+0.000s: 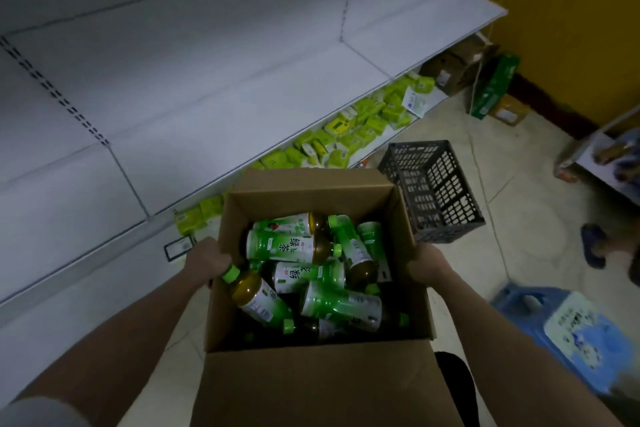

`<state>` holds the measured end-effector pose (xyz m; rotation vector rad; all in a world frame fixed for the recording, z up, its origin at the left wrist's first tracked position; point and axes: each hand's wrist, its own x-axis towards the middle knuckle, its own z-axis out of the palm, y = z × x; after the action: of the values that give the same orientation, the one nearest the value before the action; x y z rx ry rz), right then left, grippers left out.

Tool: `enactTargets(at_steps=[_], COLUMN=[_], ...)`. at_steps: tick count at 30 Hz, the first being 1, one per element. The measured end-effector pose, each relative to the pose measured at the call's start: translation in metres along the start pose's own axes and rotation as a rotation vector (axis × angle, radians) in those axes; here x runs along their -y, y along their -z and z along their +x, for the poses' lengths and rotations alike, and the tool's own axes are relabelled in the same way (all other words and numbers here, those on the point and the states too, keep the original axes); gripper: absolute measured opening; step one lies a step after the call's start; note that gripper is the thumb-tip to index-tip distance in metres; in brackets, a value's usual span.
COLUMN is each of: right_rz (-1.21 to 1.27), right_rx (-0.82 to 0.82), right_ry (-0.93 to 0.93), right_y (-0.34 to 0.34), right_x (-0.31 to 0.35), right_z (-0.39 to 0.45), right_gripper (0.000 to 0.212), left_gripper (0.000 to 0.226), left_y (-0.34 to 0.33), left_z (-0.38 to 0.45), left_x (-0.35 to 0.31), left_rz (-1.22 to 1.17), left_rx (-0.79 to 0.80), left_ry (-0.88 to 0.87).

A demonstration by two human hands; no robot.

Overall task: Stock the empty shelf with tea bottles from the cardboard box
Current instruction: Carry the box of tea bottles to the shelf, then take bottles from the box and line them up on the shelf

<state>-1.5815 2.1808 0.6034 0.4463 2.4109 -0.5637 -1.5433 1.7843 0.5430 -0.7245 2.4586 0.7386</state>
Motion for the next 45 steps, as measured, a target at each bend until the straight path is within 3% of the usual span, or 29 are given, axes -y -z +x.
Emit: enactTargets(at_steps=[9, 13, 18, 21, 25, 31, 34, 39, 45], right_rz=[-0.193, -0.317, -0.443, -0.455, -0.466, -0.496, -0.476, -0.474, -0.397], right_rx=[0.181, 0.245, 0.273, 0.293, 0.331, 0.359, 0.356, 0.36, 0.303], right_ry=[0.171, 0.351, 0.445, 0.486, 0.553, 0.56, 0.519, 0.495, 0.461], right_y=[0.019, -0.008, -0.077, -0.127, -0.197, -0.283, -0.317, -0.357, -0.403], right_x=[0.066, 0.084, 0.078, 0.072, 0.066, 0.054, 0.047, 0.058, 0.048], right_z=[0.113, 0.21, 0.326, 0.384, 0.458, 0.536, 0.568, 0.613, 0.655], right_gripper=[0.031, 0.008, 0.018, 0.012, 0.023, 0.014, 0.029, 0.033, 0.023], left_gripper=[0.02, 0.024, 0.015, 0.017, 0.016, 0.014, 0.015, 0.013, 0.025], left_y=[-0.029, -0.094, -0.183, -0.225, -0.291, -0.365, -0.389, -0.415, -0.443], left_z=[0.027, 0.063, 0.128, 0.176, 0.234, 0.299, 0.329, 0.374, 0.425], left_x=[0.005, 0.013, 0.033, 0.052, 0.089, 0.131, 0.146, 0.166, 0.194], left_rz=[-0.158, -0.244, -0.257, -0.247, -0.323, -0.358, -0.353, -0.38, -0.317], left_rx=[-0.052, -0.117, -0.176, -0.181, -0.179, -0.125, -0.125, -0.129, -0.246], left_ry=[0.325, 0.458, 0.594, 0.628, 0.684, 0.713, 0.711, 0.741, 0.707])
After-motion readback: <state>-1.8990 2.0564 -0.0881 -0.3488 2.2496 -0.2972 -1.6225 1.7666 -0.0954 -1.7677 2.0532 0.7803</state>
